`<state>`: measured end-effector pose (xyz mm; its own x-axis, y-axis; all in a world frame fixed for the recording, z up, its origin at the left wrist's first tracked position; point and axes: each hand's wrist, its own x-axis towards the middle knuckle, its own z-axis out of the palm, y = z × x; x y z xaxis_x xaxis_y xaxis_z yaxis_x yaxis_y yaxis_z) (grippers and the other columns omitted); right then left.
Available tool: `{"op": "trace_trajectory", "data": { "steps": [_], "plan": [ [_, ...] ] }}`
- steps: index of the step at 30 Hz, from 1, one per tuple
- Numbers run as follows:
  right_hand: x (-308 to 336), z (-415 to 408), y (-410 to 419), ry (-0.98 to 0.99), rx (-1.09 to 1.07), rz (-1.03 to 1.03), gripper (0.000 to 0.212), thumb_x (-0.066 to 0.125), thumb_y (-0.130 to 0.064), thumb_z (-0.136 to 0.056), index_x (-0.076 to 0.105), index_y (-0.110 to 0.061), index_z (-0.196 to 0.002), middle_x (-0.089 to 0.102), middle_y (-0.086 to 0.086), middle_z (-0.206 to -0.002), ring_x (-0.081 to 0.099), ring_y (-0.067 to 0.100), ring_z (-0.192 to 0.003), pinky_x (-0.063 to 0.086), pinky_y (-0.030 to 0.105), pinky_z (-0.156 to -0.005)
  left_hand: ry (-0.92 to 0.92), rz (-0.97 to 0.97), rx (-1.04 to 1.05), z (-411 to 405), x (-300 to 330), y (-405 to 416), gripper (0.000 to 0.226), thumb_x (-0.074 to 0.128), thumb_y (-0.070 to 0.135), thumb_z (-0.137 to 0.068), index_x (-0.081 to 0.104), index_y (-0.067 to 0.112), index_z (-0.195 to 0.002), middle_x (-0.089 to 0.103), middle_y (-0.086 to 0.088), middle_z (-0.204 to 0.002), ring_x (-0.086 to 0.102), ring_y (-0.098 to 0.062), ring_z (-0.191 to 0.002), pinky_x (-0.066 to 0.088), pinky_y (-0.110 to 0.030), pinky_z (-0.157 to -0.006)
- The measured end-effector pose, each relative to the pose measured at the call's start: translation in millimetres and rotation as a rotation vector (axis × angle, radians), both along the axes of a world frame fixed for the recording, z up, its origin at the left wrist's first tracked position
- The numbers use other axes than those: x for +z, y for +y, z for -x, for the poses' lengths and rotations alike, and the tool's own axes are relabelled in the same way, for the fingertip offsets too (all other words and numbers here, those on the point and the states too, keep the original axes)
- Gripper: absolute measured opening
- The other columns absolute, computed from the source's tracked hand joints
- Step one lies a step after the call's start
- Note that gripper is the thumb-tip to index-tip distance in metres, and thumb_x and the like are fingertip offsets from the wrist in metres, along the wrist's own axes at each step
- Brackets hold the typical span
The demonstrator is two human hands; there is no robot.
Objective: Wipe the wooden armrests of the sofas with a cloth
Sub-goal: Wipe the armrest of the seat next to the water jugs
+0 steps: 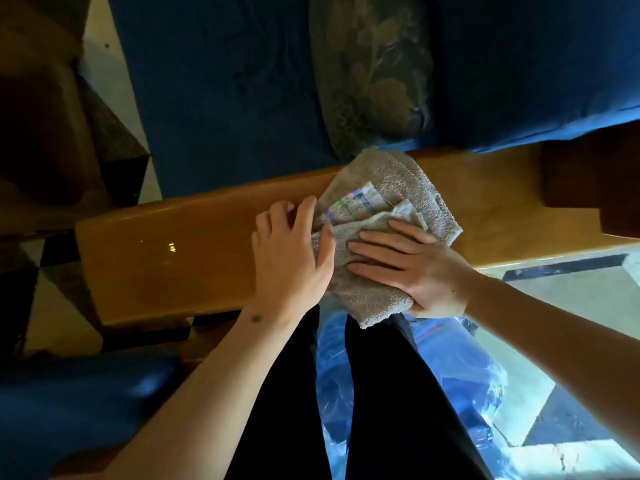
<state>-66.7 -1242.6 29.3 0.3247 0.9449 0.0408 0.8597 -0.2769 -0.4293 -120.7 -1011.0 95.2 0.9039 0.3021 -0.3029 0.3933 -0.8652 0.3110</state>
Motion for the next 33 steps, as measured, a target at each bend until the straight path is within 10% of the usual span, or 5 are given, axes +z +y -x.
{"op": "trace_trajectory", "data": {
  "steps": [15, 26, 33],
  "plan": [
    [-5.0, 24.5, -125.7, -0.034, -0.510, 0.026, 0.062, 0.050, -0.047, -0.097, 0.051, -0.023, -0.155, 0.040, 0.005, -0.167, 0.033, 0.028, -0.157, 0.020, 0.051, -0.128, -0.010, -0.008, -0.099, -46.8, -6.2, -95.0, 0.054, 0.047, 0.040, -0.098, 0.051, 0.015, -0.145, 0.056, -0.017, -0.136, 0.049, -0.036, -0.120, 0.042, -0.052, -0.094],
    [26.0, 54.4, 96.4, 0.258, -1.735, 0.037, 0.074, 0.054, -0.038, -0.092, 0.037, -0.017, -0.161, 0.024, 0.011, -0.173, 0.018, 0.032, -0.161, 0.001, 0.050, -0.129, -0.045, 0.029, 0.199, 13.1, -8.2, -7.4, 0.056, 0.062, 0.031, -0.095, 0.045, 0.004, -0.141, 0.053, -0.020, -0.138, 0.049, -0.036, -0.127, 0.042, -0.049, -0.102],
    [26.9, 92.1, 188.5, 0.263, -1.535, 0.145, 0.081, 0.063, -0.030, -0.091, 0.030, -0.018, -0.164, 0.017, 0.010, -0.175, 0.012, 0.031, -0.162, 0.000, 0.053, -0.129, 0.018, -0.006, 0.424, 81.1, -8.3, 117.1, 0.047, 0.059, 0.025, -0.095, 0.046, 0.009, -0.136, 0.048, -0.017, -0.141, 0.043, -0.035, -0.128, 0.038, -0.054, -0.106]
  ]
}}
